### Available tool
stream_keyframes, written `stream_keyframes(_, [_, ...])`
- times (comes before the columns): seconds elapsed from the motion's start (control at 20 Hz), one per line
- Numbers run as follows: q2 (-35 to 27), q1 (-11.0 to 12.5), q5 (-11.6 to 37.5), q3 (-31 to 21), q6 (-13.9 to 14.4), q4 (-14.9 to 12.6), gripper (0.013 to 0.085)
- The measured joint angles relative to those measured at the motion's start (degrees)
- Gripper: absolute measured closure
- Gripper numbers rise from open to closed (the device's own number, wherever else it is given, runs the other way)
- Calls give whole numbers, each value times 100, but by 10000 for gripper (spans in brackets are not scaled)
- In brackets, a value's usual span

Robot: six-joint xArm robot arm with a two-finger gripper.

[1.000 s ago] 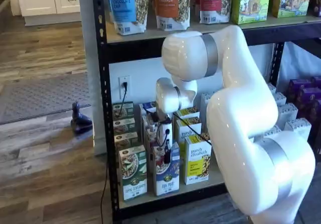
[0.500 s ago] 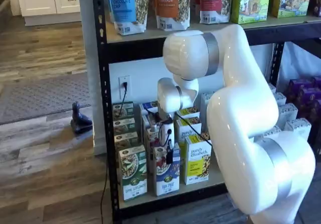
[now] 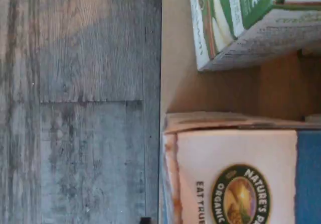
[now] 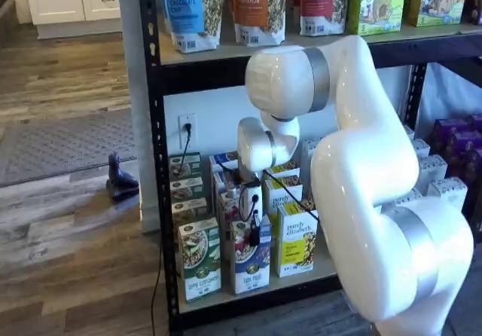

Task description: Pick up the blue and white box that is on the bottom shelf, the second box from the left

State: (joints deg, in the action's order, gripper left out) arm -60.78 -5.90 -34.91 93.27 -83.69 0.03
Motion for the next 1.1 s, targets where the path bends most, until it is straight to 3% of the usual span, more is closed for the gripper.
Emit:
stream_keyframes(0.55, [-3, -16, 172, -64, -49, 76, 250])
stream_keyframes(0.8, [-13, -32, 132, -51, -10, 48, 410])
stream_keyframes(1.1, [-31, -47, 126, -41, 28, 21, 410])
